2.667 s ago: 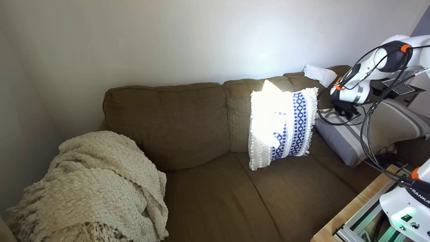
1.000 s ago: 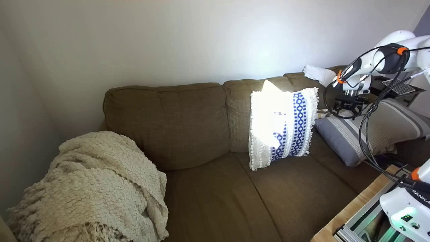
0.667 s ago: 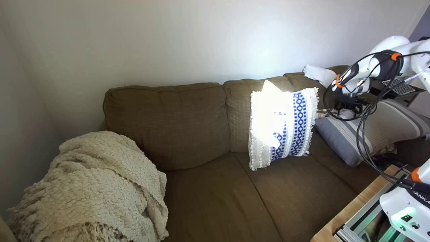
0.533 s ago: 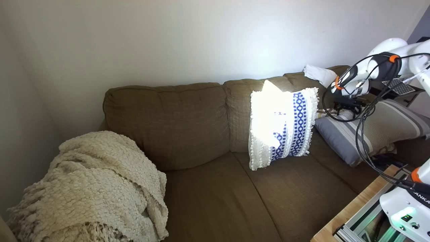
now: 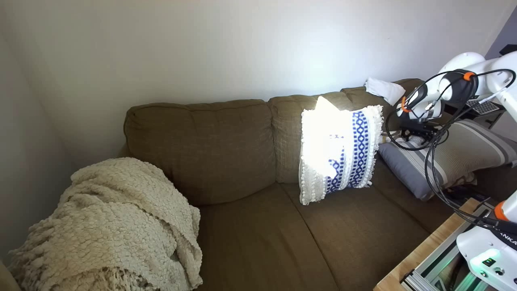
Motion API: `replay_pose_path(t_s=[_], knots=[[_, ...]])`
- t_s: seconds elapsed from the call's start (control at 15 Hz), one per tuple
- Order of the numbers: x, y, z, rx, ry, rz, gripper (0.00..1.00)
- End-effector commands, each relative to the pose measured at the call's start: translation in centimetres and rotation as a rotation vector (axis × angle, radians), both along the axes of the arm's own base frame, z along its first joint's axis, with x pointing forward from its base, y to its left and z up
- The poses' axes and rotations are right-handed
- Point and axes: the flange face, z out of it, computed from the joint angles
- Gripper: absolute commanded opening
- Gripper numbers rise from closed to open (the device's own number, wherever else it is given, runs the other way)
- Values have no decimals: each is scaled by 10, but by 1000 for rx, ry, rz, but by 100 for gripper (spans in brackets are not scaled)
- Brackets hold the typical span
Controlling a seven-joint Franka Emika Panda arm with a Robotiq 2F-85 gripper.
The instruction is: Move the blue and white pillow to the middle of the sofa back and move gray pillow in front of the blue and white pillow
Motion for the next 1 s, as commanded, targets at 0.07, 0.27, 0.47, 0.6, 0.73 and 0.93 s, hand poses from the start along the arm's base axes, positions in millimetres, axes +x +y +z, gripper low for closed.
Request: replay_pose_path(t_s=[0.07, 0.27, 0.47, 0.6, 0.73, 0.93], knots=[[3, -4, -1, 12, -32, -20, 40], [11, 7, 20, 18, -88, -43, 17], [16, 20, 43, 25, -142, -69, 0], [17, 30, 56, 25, -161, -91, 0], [14, 39, 65, 28, -170, -105, 0], [4, 43, 72, 2, -169, -129, 0]])
